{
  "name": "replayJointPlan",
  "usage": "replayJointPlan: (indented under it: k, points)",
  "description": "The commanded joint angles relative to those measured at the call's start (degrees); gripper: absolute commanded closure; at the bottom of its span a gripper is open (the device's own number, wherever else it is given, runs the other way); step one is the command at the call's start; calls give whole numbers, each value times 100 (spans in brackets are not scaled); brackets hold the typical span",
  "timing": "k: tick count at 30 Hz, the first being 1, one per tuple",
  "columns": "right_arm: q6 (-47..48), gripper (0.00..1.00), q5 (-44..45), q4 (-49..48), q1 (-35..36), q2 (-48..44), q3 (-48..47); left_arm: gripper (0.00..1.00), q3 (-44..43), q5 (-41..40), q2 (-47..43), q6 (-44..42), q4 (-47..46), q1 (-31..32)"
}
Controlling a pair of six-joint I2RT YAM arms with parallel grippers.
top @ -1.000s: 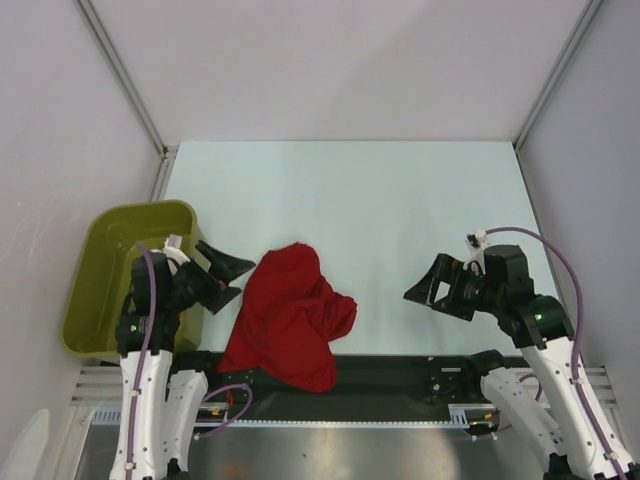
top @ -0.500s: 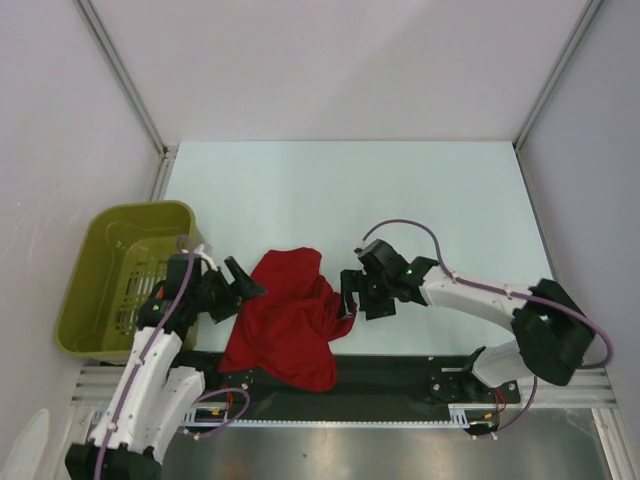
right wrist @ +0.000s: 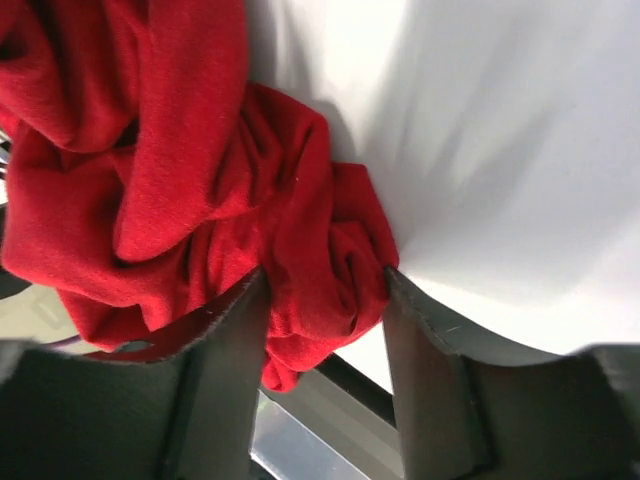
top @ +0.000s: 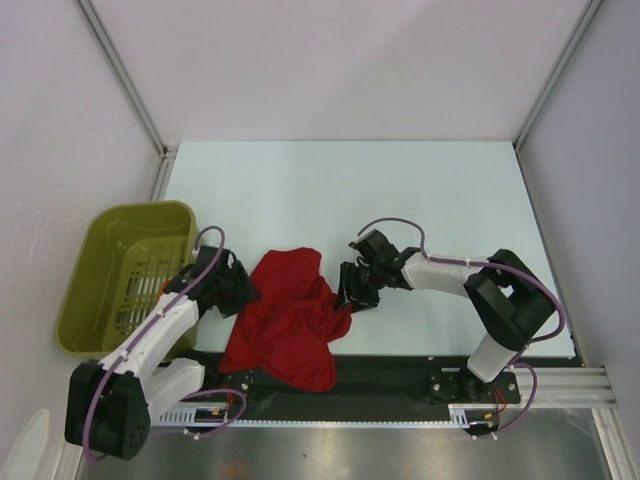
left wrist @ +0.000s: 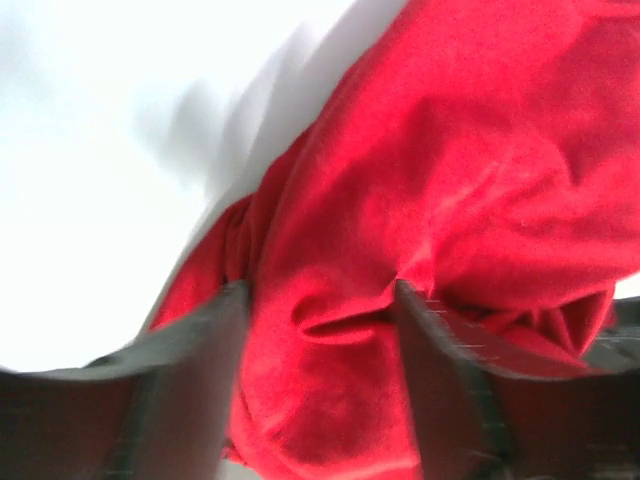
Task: Fold and stack the t-shirts
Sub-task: Flatten the tshirt out
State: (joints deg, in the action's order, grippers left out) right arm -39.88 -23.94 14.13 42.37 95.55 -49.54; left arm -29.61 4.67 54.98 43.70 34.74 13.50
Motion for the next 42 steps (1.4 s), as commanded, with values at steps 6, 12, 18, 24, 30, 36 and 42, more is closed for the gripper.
replayJointPlan:
  k: [6,12,18,24,30,36,42]
  points:
    - [-37,86,-390,-455,-308,-168,23,73,-80,-141,312,-265,-364,48]
    - [374,100,623,948,-606,-1150,-538,100,-1274,-71,-549,-660,576,48]
    - [604,100,2244,3225,-748,-3075,-1874,100,-2900,131,-1805,-1056,929,48]
    - [560,100,2394,4457,-686,-4821,-2227,100,-3631,394,-2815,-864,1140,39]
    - [209,100,2816,5161,-660,-6240,-2551,100,-3271,886,-3800,-258,816,48]
    - [261,100,3527,5197,-669,-5812,-3535,100,-3060,1352,-3355,-134,-107,39]
    - [1156,100,4644,3919,-1148,-3915,-3098,100,-2436,1564,-1589,-319,-1074,39]
